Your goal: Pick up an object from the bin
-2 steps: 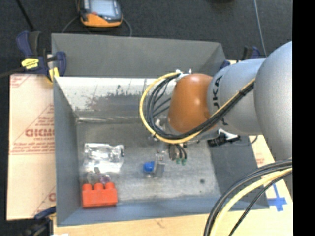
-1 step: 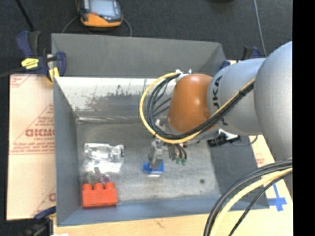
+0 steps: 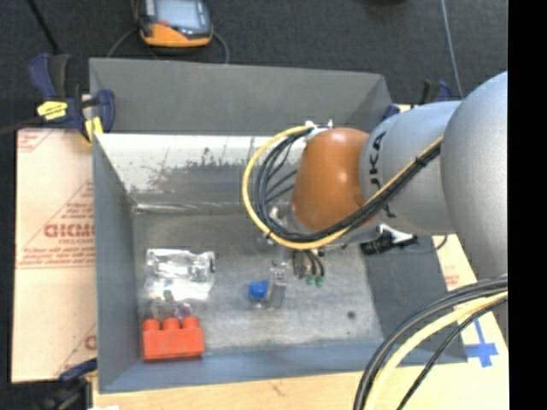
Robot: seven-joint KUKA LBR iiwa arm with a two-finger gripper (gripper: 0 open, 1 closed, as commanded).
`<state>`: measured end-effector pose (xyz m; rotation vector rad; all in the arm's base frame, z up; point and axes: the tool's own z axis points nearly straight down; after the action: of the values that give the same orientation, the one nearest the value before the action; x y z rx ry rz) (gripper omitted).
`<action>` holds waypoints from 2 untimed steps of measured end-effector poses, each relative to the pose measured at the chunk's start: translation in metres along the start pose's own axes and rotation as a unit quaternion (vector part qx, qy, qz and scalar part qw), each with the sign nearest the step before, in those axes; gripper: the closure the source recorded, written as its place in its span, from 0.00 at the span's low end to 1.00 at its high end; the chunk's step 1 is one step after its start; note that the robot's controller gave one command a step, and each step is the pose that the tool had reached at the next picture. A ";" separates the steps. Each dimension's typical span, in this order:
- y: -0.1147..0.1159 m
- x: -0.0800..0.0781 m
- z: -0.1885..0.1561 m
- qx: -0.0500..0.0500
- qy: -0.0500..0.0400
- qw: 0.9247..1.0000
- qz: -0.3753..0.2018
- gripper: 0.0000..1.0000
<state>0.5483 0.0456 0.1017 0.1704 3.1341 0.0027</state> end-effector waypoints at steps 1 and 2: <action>0.000 0.000 0.000 0.000 0.000 1.000 0.000 1.00; 0.000 0.000 0.000 0.000 0.000 1.000 0.000 0.00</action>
Offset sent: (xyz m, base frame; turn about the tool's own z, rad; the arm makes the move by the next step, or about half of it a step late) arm 0.0000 0.0000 0.0000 0.0000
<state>0.5483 0.0456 0.1017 0.1711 3.1340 0.0028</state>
